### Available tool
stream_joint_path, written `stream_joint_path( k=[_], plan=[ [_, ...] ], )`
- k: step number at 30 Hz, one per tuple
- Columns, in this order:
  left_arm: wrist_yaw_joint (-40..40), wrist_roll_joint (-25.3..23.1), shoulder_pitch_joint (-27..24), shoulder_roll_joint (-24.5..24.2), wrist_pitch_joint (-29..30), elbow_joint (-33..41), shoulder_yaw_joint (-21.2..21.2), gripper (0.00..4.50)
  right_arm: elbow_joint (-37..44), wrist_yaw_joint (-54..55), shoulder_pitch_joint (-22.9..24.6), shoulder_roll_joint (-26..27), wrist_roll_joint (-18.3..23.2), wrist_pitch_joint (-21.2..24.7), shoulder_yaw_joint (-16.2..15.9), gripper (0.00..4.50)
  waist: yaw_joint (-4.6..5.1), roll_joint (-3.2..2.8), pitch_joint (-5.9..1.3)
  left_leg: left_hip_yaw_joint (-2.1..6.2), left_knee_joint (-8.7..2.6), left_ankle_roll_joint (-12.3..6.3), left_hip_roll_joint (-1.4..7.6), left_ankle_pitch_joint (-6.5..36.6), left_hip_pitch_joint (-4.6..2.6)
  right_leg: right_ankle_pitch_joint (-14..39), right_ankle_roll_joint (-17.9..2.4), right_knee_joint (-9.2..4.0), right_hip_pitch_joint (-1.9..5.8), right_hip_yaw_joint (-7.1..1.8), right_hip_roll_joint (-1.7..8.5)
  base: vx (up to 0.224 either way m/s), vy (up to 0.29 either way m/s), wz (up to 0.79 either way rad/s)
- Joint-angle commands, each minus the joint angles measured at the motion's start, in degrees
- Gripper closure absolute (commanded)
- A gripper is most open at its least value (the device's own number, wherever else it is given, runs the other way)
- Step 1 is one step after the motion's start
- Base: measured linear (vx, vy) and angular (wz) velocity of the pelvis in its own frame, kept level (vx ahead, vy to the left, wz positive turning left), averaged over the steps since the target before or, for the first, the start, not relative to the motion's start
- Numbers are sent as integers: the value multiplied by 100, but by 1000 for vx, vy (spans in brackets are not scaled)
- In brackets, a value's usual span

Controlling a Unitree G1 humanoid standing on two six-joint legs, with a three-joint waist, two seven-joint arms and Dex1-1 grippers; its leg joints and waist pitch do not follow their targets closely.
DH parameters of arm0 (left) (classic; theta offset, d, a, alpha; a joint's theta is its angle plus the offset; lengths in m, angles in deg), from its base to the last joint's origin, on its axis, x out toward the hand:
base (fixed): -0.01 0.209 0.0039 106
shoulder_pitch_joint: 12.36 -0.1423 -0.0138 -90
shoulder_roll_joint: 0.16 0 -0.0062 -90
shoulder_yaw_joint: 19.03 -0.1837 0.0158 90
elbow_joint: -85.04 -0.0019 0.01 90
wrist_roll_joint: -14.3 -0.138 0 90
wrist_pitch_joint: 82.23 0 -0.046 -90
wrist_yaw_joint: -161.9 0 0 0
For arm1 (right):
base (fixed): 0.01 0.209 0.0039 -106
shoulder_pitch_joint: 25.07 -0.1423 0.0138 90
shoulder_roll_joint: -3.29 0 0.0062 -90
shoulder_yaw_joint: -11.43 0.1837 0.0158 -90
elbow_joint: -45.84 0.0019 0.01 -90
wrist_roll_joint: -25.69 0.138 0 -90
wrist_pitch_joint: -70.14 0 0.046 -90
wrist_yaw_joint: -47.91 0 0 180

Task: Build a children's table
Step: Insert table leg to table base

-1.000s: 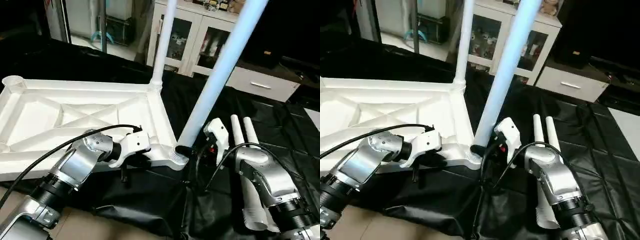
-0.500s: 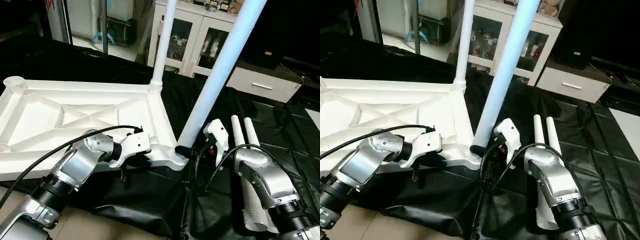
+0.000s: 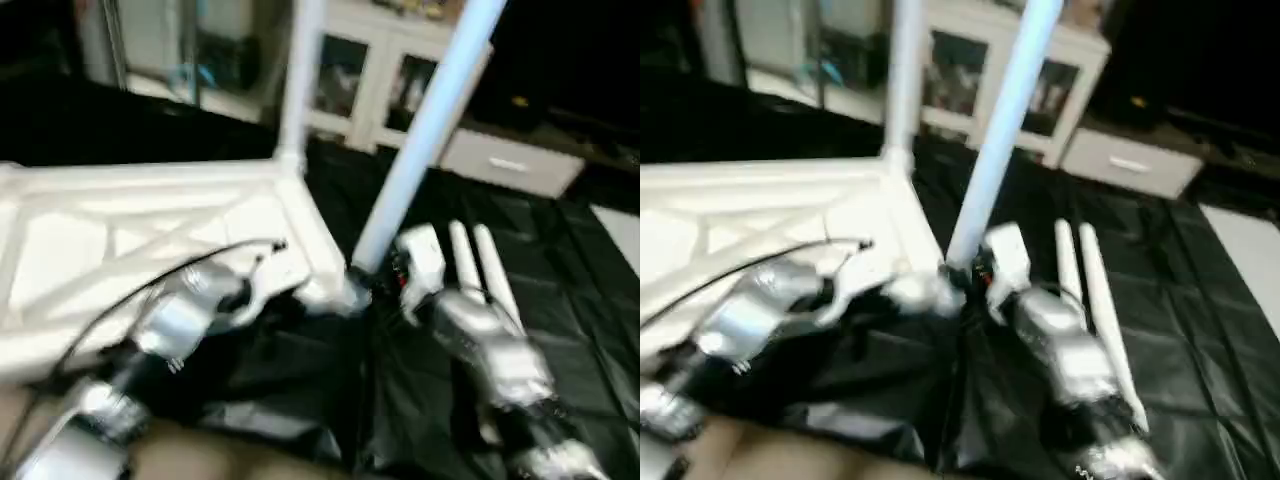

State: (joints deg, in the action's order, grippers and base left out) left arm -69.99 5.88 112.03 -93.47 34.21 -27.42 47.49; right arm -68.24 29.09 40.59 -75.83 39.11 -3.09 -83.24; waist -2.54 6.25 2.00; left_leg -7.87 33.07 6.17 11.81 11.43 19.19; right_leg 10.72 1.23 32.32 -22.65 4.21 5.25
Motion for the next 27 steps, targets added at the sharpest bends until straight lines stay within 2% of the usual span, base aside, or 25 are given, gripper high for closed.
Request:
stream_joint_path(
  k=[1,2,3,4,5,6,7,8,9,10,11,12,13,14,15,16,17,18,19,22,27],
  plan=[
    [285,68,304,394,164,-76,-15,450,-1188,1004,60,90,-292,226,288,264,62,-216,-141,110,-592,312,97,3756,-81,3352,-393,-585,59,-14,260,0,0,0],
    [643,29,493,667,316,-354,56,450,-1540,1374,-178,329,-294,99,337,264,98,-219,-121,94,-596,296,101,3884,-115,3427,-376,-612,24,20,244,-63,8,1],
    [867,5,613,836,407,-534,100,450,-1763,1596,-329,470,-302,16,359,264,159,-315,-71,113,-641,256,126,4425,-251,3523,-248,-764,-7,307,120,-63,8,1],
    [957,-8,671,909,418,-625,121,450,-1874,1687,-402,530,-326,-43,357,264,91,-434,-54,86,-1047,227,349,4963,120,2327,-438,-90,469,371,29,-98,5,3],
    [1095,-28,760,1020,435,-763,153,450,-2043,1825,-515,621,-363,-134,354,264,-349,-509,0,-318,-1273,235,244,5458,634,885,-500,737,718,473,-95,-94,9,12],
    [1550,-81,1050,1307,362,-1176,282,450,-2569,2187,-866,906,-395,-357,409,264,-457,-451,-30,-483,-1337,32,237,5193,516,922,-383,837,624,326,-142,-94,9,12],
    [1550,-81,1050,1307,362,-1176,282,450,-2569,2187,-866,906,-395,-357,409,264,-356,-71,-150,-391,-843,163,200,3968,-187,3177,-68,299,140,-254,225,26,-103,14],
    [1709,-103,1204,1404,322,-1328,336,450,-2821,2319,-1085,1020,-470,-483,380,264,-343,295,-161,-308,-35,200,36,2796,-476,4959,200,-405,-296,-268,433,64,-166,-15],
    [1723,-107,1232,1404,308,-1333,344,450,-2857,2329,-1136,1037,-480,-495,373,264,-423,143,-127,-90,223,-135,72,994,-32,6356,81,-716,45,-704,1019,64,-166,-15],
    [1714,-129,1253,1392,298,-1332,336,450,-2909,2349,-1189,1053,-482,-522,388,264,-579,-63,-287,56,-236,84,187,72,311,3967,-115,-193,478,-531,761,94,-42,-42],
    [1714,-129,1253,1392,298,-1332,336,450,-2909,2349,-1189,1053,-482,-522,388,264,-507,-112,-296,-34,-310,228,142,-484,-30,903,-370,101,152,-303,267,107,-4,-15],
    [1703,-143,1269,1388,302,-1343,342,450,-3004,2379,-1249,1074,-460,-579,444,264,-453,-72,-322,-51,-277,229,103,-635,-69,-64,-512,174,160,-264,177,107,-4,-15],
    [1669,-154,1263,1360,313,-1337,341,450,-3072,2395,-1291,1073,-455,-631,485,264,-410,-92,-274,-76,-313,308,45,-620,71,-1035,-801,220,289,-280,165,0,0,0],
    [1581,-172,1225,1277,334,-1323,297,450,-3209,2381,-1363,1091,-367,-740,641,264,-415,-137,-289,-96,-350,362,70,-283,46,-1033,-902,163,322,-260,198,0,0,0],
    [1570,-166,1218,1261,338,-1334,292,450,-3252,2385,-1387,1087,-369,-765,663,264,-392,-131,-290,-102,-359,359,75,-113,41,-955,-934,149,331,-269,210,0,0,0],
    [1566,-164,1216,1256,339,-1337,290,450,-3266,2387,-1395,1086,-370,-773,670,264,-380,-137,-280,-98,-405,369,87,176,48,-647,-965,108,364,-270,220,0,0,0],
    [1573,-167,1235,1251,316,-1411,284,450,-3389,2392,-1460,1086,-388,-864,715,264,-371,-140,-258,-102,-427,377,101,361,44,-419,-965,74,351,-273,231,0,0,0],
    [1577,-172,1244,1252,306,-1436,282,450,-3425,2391,-1479,1088,-392,-894,729,264,-350,-153,-244,-99,-464,407,127,711,30,86,-964,29,347,-275,261,0,0,0],
    [1584,-189,1265,1255,277,-1493,277,450,-3512,2384,-1524,1092,-401,-968,764,264,-348,-145,-252,-108,-464,407,129,829,24,344,-933,2,341,-289,271,0,0,0],
    [1571,-193,1305,1264,247,-1574,314,450,-3654,2376,-1636,1090,-469,-1094,776,264,-345,-170,-234,-113,-480,401,138,957,12,536,-895,-24,302,-314,273,0,0,0],
    [1508,-177,1312,1216,193,-1622,302,450,-3668,2074,-1768,1114,-589,-1438,705,264,-333,-154,-227,-125,-477,354,137,987,22,558,-913,-34,297,-327,274,0,0,0]
  ],
)
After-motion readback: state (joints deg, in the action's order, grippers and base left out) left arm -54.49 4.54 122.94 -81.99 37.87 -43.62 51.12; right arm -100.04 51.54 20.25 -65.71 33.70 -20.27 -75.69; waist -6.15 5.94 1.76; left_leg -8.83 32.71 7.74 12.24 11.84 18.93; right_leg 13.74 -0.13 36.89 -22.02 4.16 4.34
